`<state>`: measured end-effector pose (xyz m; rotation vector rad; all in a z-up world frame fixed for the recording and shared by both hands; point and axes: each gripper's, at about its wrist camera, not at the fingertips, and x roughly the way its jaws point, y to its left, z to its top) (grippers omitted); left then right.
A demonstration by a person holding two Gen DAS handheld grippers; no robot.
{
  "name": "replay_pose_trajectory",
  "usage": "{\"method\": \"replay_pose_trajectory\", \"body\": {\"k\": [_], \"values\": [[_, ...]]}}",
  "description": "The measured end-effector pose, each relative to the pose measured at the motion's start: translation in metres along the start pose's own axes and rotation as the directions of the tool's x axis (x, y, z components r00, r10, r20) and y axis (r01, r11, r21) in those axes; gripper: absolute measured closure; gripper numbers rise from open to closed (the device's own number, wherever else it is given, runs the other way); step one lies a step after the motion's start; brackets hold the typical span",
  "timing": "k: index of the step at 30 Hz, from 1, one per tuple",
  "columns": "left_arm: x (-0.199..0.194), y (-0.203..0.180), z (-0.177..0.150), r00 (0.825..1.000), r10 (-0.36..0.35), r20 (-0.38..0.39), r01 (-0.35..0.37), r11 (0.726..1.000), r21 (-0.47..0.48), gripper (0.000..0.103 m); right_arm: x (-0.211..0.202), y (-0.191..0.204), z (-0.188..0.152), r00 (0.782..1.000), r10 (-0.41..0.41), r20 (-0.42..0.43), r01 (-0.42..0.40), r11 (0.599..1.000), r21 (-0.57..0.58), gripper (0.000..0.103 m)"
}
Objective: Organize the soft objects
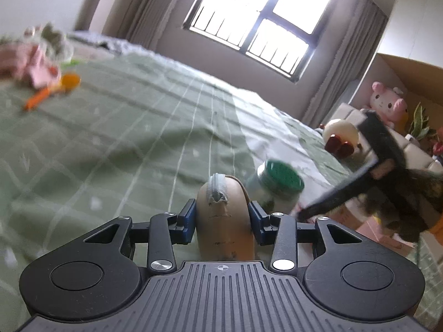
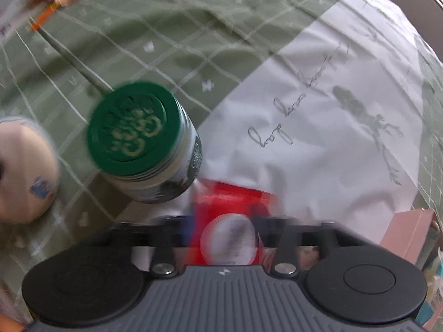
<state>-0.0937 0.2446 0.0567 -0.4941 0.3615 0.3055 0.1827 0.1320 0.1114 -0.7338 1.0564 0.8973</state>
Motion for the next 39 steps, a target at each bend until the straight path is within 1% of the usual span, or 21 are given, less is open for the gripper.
{"method": "replay_pose_trajectory", "body": {"k": [2,5,6,7,8,9,11,13,15,18,22,25,27,30,31,33,34,35,37,38,39], "values": [[-0.001,-0.009,0.020,0.999,0.008,0.037,-0.009,0.999,0.047,0.060,-0.026,-0.010,-0.005,0.997,0.018,0.071,-0.020,1.000,0.023,0.101],[0.001,-0.029,0.051,0.996,0.009,0.091,-0.019,0.994,0.111,0.060,-0.066,-0.034,-0.019,0.985,0.048,0.167,-0.063,0.994,0.087,0.102],[0.003,-0.040,0.062,0.994,0.001,0.107,-0.016,0.990,0.137,0.060,-0.066,-0.034,-0.019,0.985,0.048,0.167,-0.063,0.994,0.087,0.102],[0.005,-0.050,0.070,0.993,-0.014,0.117,-0.005,0.987,0.161,0.060,-0.079,-0.043,-0.023,0.978,0.054,0.202,-0.076,0.992,0.102,0.103],[0.007,-0.061,0.079,0.992,-0.029,0.123,0.006,0.983,0.184,0.060,-0.094,-0.053,-0.029,0.969,0.052,0.242,-0.082,0.990,0.119,0.103],[0.011,-0.076,0.088,0.990,-0.043,0.131,0.014,0.976,0.215,0.060,-0.127,-0.072,-0.045,0.947,0.044,0.319,-0.095,0.985,0.147,0.103],[0.020,-0.107,0.103,0.988,-0.071,0.140,0.031,0.963,0.269,0.060,-0.158,-0.092,-0.065,0.924,0.019,0.383,-0.097,0.978,0.184,0.103],[0.031,-0.140,0.115,0.984,-0.126,0.127,0.082,0.950,0.302,0.060,-0.181,-0.118,-0.086,0.901,-0.007,0.433,-0.100,0.969,0.224,0.103],[0.044,-0.172,0.121,0.979,-0.178,0.096,0.139,0.937,0.320,0.060,-0.196,-0.140,-0.110,0.884,-0.043,0.465,-0.092,0.961,0.262,0.103],[0.066,-0.216,0.122,0.976,-0.214,0.051,0.185,0.923,0.339,0.060,-0.197,-0.161,-0.142,0.872,-0.088,0.482,-0.066,0.954,0.293,0.103],[0.081,-0.243,0.105,0.971,-0.239,-0.003,0.227,0.915,0.333,0.060,-0.178,-0.175,-0.169,0.882,-0.077,0.465,-0.094,0.938,0.334,0.103],[0.078,-0.239,0.089,0.974,-0.226,-0.030,0.223,0.914,0.338,0.060,-0.163,-0.169,-0.170,0.887,-0.081,0.455,-0.085,0.940,0.332,0.102],[0.071,-0.226,0.079,0.977,-0.208,-0.036,0.208,0.920,0.333,0.060,-0.154,-0.153,-0.160,0.893,-0.017,0.450,-0.134,0.944,0.302,0.102],[0.055,-0.198,0.068,0.985,-0.172,-0.028,0.172,0.932,0.318,0.060,-0.148,-0.127,-0.136,0.892,0.085,0.444,-0.230,0.931,0.284,0.100],[0.048,-0.184,0.062,0.988,-0.156,-0.023,0.155,0.939,0.307,0.060,-0.146,-0.116,-0.125,0.893,0.115,0.435,-0.253,0.928,0.273,0.096],[0.037,-0.159,0.057,0.991,-0.132,-0.017,0.132,0.953,0.273,0.060,-0.141,-0.095,-0.102,0.901,0.133,0.413,-0.260,0.928,0.268,0.076],[0.032,-0.142,0.053,0.992,-0.122,-0.015,0.122,0.963,0.241,0.060,-0.137,-0.089,-0.091,0.907,0.135,0.399,-0.259,0.925,0.276,0.053],[0.028,-0.130,0.052,0.993,-0.116,-0.014,0.116,0.970,0.214,0.060,-0.130,-0.083,-0.076,0.916,0.140,0.376,-0.262,0.918,0.297,0.040],[0.018,-0.098,0.046,0.995,-0.101,-0.008,0.101,0.983,0.154,0.060,-0.122,-0.081,-0.066,0.925,0.147,0.351,-0.267,0.909,0.321,0.039],[0.014,-0.085,0.043,0.996,-0.092,-0.004,0.092,0.987,0.131,0.060,-0.098,-0.082,-0.044,0.940,0.185,0.287,-0.293,0.868,0.400,0.039],[0.010,-0.072,0.041,0.996,-0.086,-0.001,0.085,0.990,0.112,0.060,-0.083,-0.085,-0.036,0.944,0.204,0.260,-0.306,0.838,0.452,0.039]]}}
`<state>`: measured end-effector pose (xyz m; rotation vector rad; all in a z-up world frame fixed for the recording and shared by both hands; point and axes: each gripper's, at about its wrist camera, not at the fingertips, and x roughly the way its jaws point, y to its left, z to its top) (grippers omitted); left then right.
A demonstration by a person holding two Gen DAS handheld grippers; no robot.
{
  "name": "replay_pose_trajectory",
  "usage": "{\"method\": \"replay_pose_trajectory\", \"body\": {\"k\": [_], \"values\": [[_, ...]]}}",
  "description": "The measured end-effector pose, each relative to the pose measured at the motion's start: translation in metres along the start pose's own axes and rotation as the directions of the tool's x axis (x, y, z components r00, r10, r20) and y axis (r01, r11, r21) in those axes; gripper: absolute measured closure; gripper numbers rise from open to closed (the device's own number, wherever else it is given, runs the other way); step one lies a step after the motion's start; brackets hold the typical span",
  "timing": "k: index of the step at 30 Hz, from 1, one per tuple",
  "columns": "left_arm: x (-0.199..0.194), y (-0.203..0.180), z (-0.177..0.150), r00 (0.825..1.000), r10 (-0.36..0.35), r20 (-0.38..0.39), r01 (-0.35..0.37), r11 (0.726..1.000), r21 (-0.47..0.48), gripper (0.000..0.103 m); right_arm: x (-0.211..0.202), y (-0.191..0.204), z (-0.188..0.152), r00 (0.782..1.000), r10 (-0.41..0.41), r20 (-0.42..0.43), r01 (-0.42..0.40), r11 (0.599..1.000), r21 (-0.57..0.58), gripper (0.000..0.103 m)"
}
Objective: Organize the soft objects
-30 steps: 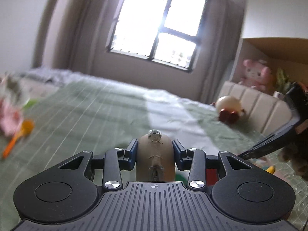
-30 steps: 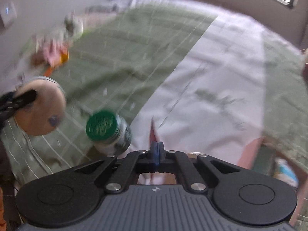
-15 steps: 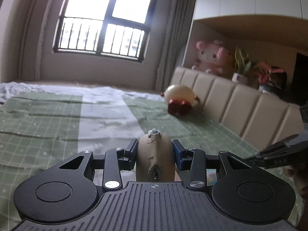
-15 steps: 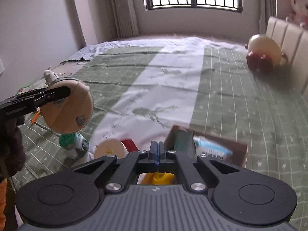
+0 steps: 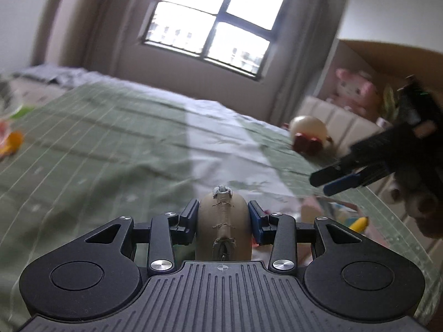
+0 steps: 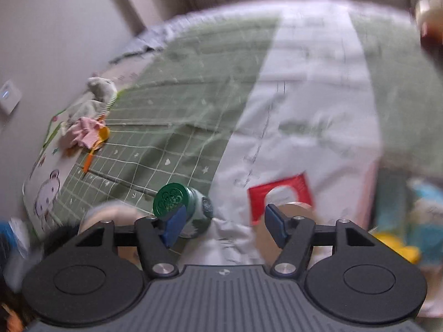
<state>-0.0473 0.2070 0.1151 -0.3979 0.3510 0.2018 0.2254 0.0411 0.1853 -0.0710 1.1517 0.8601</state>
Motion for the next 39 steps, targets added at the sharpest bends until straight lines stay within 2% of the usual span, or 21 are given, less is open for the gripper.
{"method": "replay_pose_trajectory", "body": {"k": [1,3,5,8,10,14,16,17,20,22,24,25,27,30,33,34,36,37,39], "values": [[-0.004,0.013,-0.005,1.000,0.006,0.002,-0.006,1.000,-0.023,0.060,0.014,-0.003,0.006,1.000,-0.013,-0.023,0.015,0.999,0.050,0.039],[-0.013,0.035,-0.012,1.000,0.014,0.008,-0.014,0.998,-0.061,0.060,0.042,-0.008,0.018,0.993,-0.116,-0.035,0.119,0.989,0.088,0.040],[-0.022,0.057,-0.019,1.000,0.015,0.019,-0.013,0.996,-0.091,0.060,0.063,-0.016,0.030,0.968,-0.244,-0.053,0.249,0.959,0.137,0.040],[-0.032,0.084,-0.027,0.999,0.013,0.044,-0.008,0.993,-0.118,0.060,0.090,-0.028,0.043,0.933,-0.337,-0.126,0.357,0.911,0.207,0.040],[-0.035,0.099,-0.029,0.998,0.009,0.064,0.000,0.990,-0.139,0.060,0.109,-0.036,0.051,0.909,-0.368,-0.196,0.409,0.878,0.250,0.040],[-0.043,0.126,-0.036,0.995,0.001,0.103,0.019,0.981,-0.193,0.060,0.142,-0.039,0.058,0.886,-0.387,-0.255,0.452,0.843,0.290,0.040],[-0.045,0.137,-0.039,0.994,0.004,0.113,0.021,0.977,-0.214,0.060,0.160,-0.036,0.059,0.885,-0.378,-0.272,0.451,0.843,0.294,0.040],[-0.048,0.140,-0.041,0.993,0.006,0.116,0.020,0.975,-0.222,0.060,0.168,-0.031,0.059,0.891,-0.369,-0.266,0.438,0.854,0.283,0.041],[-0.050,0.148,-0.045,0.993,0.006,0.122,0.024,0.970,-0.243,0.060,0.178,-0.007,0.062,0.932,-0.300,-0.206,0.339,0.921,0.193,0.043],[-0.050,0.151,-0.048,0.993,0.000,0.121,0.030,0.968,-0.250,0.060,0.175,0.004,0.064,0.928,-0.312,-0.201,0.344,0.927,0.148,0.043],[-0.051,0.151,-0.049,0.992,-0.007,0.125,0.039,0.967,-0.251,0.060,0.171,0.008,0.064,0.897,-0.374,-0.235,0.405,0.909,0.102,0.043],[-0.051,0.152,-0.050,0.991,-0.014,0.133,0.047,0.966,-0.253,0.060,0.169,0.005,0.063,0.873,-0.412,-0.263,0.448,0.889,0.093,0.043],[-0.047,0.153,-0.055,0.987,-0.023,0.158,0.065,0.962,-0.263,0.060,0.164,-0.008,0.063,0.834,-0.456,-0.312,0.511,0.851,0.123,0.043],[-0.040,0.151,-0.061,0.983,-0.040,0.181,0.088,0.960,-0.267,0.060,0.162,-0.031,0.056,0.811,-0.465,-0.355,0.559,0.796,0.233,0.043],[-0.033,0.151,-0.068,0.981,-0.063,0.182,0.108,0.962,-0.250,0.060,0.172,-0.043,0.053,0.800,-0.474,-0.368,0.580,0.769,0.268,0.042],[-0.033,0.152,-0.070,0.979,-0.070,0.190,0.117,0.962,-0.246,0.060,0.174,-0.042,0.054,0.802,-0.482,-0.354,0.580,0.768,0.270,0.036],[-0.031,0.154,-0.071,0.976,-0.081,0.200,0.130,0.961,-0.246,0.060,0.182,-0.034,0.058,0.823,-0.471,-0.318,0.553,0.792,0.258,0.034],[-0.031,0.155,-0.072,0.975,-0.087,0.204,0.137,0.960,-0.246,0.060,0.185,-0.027,0.061,0.842,-0.455,-0.290,0.524,0.817,0.239,0.034],[-0.030,0.155,-0.073,0.975,-0.095,0.203,0.145,0.959,-0.245,0.060,0.188,-0.012,0.067,0.892,-0.373,-0.253,0.425,0.885,0.192,0.035]]}}
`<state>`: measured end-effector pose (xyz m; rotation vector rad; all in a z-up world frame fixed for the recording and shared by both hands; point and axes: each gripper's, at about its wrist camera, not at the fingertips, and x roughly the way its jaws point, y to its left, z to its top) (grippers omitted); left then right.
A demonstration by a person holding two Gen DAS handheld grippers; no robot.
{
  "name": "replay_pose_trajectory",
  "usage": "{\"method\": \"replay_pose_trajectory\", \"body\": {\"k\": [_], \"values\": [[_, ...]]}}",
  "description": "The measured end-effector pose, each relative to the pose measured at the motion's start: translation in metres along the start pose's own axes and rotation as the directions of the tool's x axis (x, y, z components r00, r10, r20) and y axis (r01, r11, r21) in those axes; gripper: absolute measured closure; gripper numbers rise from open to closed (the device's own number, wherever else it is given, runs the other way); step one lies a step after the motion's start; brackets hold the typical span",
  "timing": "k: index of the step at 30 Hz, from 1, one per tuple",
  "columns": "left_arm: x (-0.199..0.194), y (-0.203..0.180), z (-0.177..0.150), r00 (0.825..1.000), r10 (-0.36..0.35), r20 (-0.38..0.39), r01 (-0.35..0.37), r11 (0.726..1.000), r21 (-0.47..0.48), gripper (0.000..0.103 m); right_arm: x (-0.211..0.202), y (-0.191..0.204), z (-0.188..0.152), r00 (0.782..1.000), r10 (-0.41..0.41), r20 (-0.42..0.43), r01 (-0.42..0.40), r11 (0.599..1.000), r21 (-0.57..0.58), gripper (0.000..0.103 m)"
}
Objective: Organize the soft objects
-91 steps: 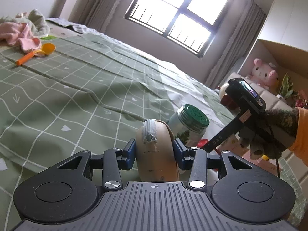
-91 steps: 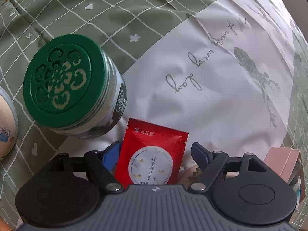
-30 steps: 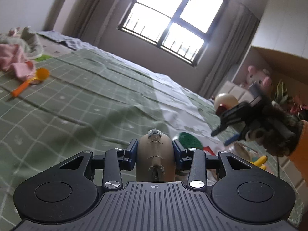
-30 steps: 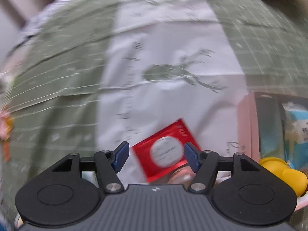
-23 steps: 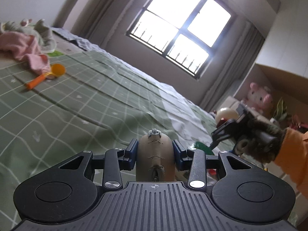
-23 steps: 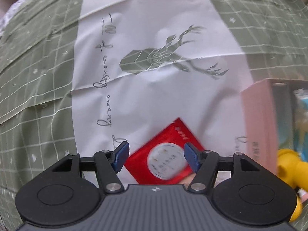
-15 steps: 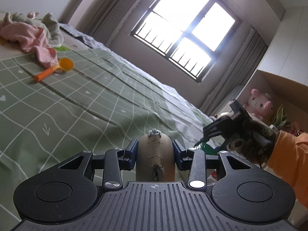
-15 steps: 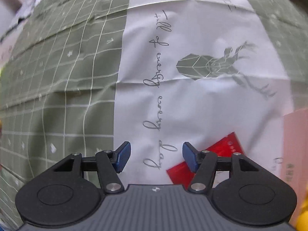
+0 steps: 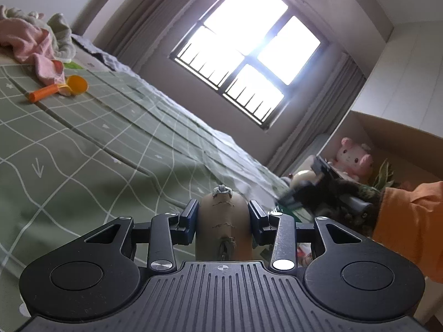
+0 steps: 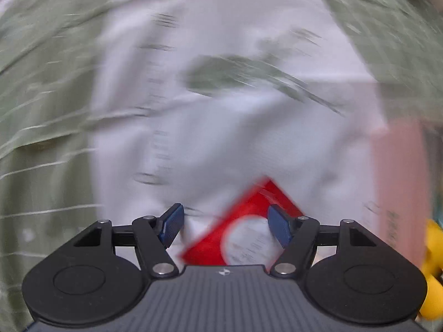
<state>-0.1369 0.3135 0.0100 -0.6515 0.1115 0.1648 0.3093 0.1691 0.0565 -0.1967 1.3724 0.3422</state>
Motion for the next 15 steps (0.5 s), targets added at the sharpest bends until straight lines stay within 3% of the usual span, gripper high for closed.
{"method": "replay_pose_trajectory", "body": {"k": [2,4,9,15], "values": [[0.001,0.001,0.000,1.000,-0.003,-0.002,0.003,1.000,-0.001,0.060,-0.009,0.012,-0.002,0.999,0.037,-0.013,-0.038,0.997,-0.063,0.042],[0.002,0.003,0.000,1.000,-0.010,-0.004,0.010,1.000,-0.009,0.060,-0.015,0.015,-0.004,0.998,-0.058,-0.029,0.055,0.994,-0.094,0.042],[0.002,0.009,0.001,1.000,-0.022,-0.004,0.022,0.999,-0.041,0.060,-0.008,-0.017,-0.004,0.973,-0.208,-0.102,0.210,0.978,0.010,0.041],[0.002,0.012,0.001,1.000,-0.027,-0.005,0.027,0.998,-0.053,0.060,-0.001,-0.036,0.003,0.975,-0.194,-0.111,0.205,0.974,0.101,0.035]]}}
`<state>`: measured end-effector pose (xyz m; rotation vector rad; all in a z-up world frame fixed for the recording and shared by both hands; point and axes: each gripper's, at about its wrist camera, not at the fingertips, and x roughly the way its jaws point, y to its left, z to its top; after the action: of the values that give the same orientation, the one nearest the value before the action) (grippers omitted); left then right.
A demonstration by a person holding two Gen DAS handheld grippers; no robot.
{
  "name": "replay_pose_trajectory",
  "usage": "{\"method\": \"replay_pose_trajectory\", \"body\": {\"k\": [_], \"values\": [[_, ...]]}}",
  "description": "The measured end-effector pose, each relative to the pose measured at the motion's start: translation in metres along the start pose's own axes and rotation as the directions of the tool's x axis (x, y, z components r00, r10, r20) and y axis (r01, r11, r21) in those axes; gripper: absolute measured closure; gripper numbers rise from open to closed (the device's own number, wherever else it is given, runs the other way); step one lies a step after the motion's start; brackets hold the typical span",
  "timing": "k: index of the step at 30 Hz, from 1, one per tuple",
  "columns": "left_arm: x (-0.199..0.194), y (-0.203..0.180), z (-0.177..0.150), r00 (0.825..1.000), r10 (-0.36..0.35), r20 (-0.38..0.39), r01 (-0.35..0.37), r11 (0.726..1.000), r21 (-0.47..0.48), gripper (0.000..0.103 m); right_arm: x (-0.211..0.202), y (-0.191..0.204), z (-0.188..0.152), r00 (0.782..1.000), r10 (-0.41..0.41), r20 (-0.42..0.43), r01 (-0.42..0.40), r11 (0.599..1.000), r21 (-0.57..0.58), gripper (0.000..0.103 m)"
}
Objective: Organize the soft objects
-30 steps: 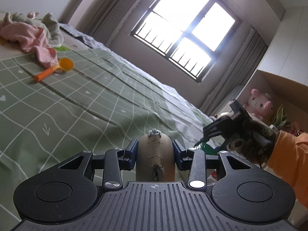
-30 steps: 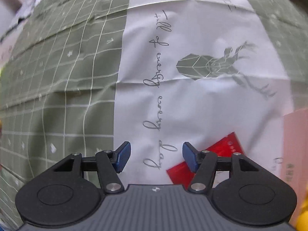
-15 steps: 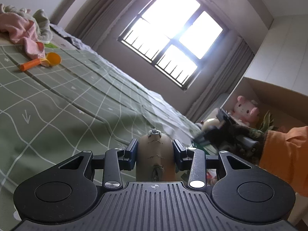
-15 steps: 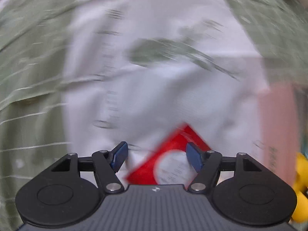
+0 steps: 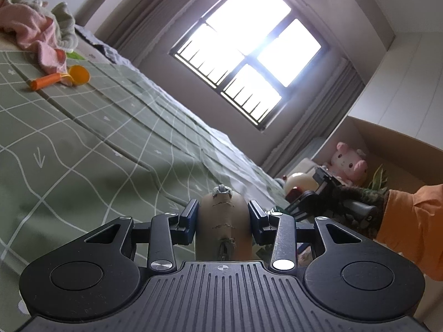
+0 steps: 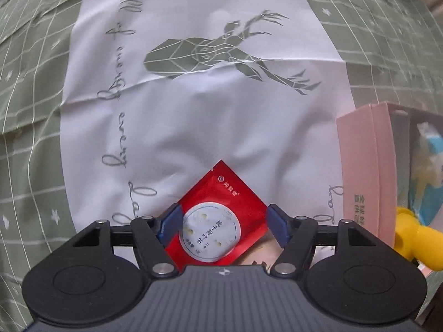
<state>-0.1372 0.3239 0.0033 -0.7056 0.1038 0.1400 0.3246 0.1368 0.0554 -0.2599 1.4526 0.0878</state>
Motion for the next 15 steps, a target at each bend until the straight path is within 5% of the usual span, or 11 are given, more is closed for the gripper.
{"method": "replay_pose_trajectory", "body": {"k": [9,15], "values": [[0.000,0.000,-0.001,1.000,0.010,-0.002,-0.010,1.000,0.004,0.060,0.006,0.028,-0.004,0.998,0.046,0.039,-0.045,0.999,-0.021,0.020],[0.000,0.000,-0.001,1.000,0.014,-0.006,-0.014,1.000,0.000,0.060,-0.005,0.068,-0.004,0.981,0.126,0.145,-0.097,0.977,-0.192,0.020]]}}
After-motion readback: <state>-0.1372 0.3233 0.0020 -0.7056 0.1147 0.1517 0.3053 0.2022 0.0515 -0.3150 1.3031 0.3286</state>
